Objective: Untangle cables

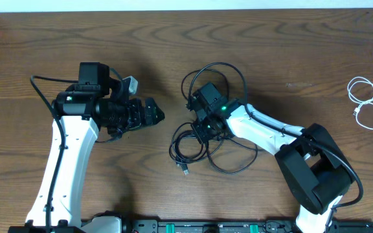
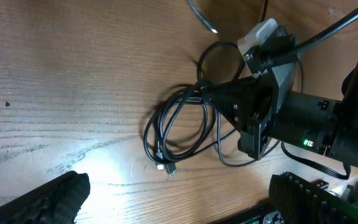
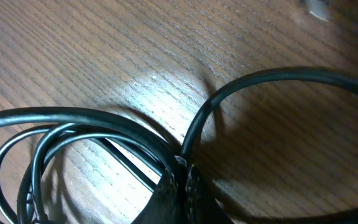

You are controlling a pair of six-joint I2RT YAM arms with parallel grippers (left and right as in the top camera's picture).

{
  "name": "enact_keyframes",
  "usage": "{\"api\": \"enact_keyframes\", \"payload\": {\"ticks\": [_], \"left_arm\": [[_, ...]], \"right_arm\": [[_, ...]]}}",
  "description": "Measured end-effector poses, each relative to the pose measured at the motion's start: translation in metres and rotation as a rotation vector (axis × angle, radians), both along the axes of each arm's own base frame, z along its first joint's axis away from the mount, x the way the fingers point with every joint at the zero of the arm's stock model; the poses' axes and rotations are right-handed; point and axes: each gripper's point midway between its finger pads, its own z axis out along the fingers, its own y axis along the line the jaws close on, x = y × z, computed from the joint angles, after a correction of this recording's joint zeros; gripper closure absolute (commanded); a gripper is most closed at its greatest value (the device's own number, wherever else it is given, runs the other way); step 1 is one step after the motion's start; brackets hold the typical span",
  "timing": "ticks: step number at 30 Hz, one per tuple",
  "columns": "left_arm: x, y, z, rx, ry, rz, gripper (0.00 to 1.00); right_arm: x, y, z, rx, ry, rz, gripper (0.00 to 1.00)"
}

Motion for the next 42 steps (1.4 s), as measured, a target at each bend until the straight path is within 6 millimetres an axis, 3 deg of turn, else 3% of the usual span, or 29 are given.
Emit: {"api": "enact_keyframes", "payload": {"ticks": [4,7,12,16,20,22,25,31,35,39,42], "left_arm": [[0.000,0.000,0.000,0.000,0.000,0.000,0.02],[0.000,0.000,0.000,0.000,0.000,0.000,0.02],[0.000,0.000,0.000,0.000,0.000,0.000,0.02],[0.000,0.000,0.000,0.000,0.000,0.000,0.02],[0.000,0.000,0.000,0.000,0.000,0.000,0.02],[0.000,0.000,0.000,0.000,0.000,0.000,0.02],[0.000,0.000,0.000,0.000,0.000,0.000,0.02],[0.000,0.000,0.000,0.000,0.000,0.000,0.02],[0.000,0.000,0.000,0.000,0.000,0.000,0.02],[0.000,0.000,0.000,0.000,0.000,0.000,0.02],[0.000,0.000,0.000,0.000,0.000,0.000,0.02]], "right_arm": [[-0.001,0.003,0.008,0.024,-0.003,0.014,0.99],[-0.001,0.008,0.034,0.079,-0.043,0.046,0.99],[0.000,0.016,0.124,0.233,-0.211,0.081,0.99],[-0.008,0.011,0.195,0.342,-0.360,0.094,0.99],[-0.016,-0.001,0.238,0.387,-0.464,0.086,0.99],[-0.019,-0.007,0.245,0.383,-0.484,0.076,0.99],[-0.020,-0.016,0.244,0.349,-0.488,0.055,0.99],[-0.016,-0.044,0.212,0.176,-0.430,-0.036,0.99],[0.003,-0.075,0.168,-0.043,-0.379,-0.216,0.99],[0.016,-0.089,0.137,-0.141,-0.325,-0.310,0.99],[0.024,-0.100,0.109,-0.207,-0.269,-0.366,0.89]]}}
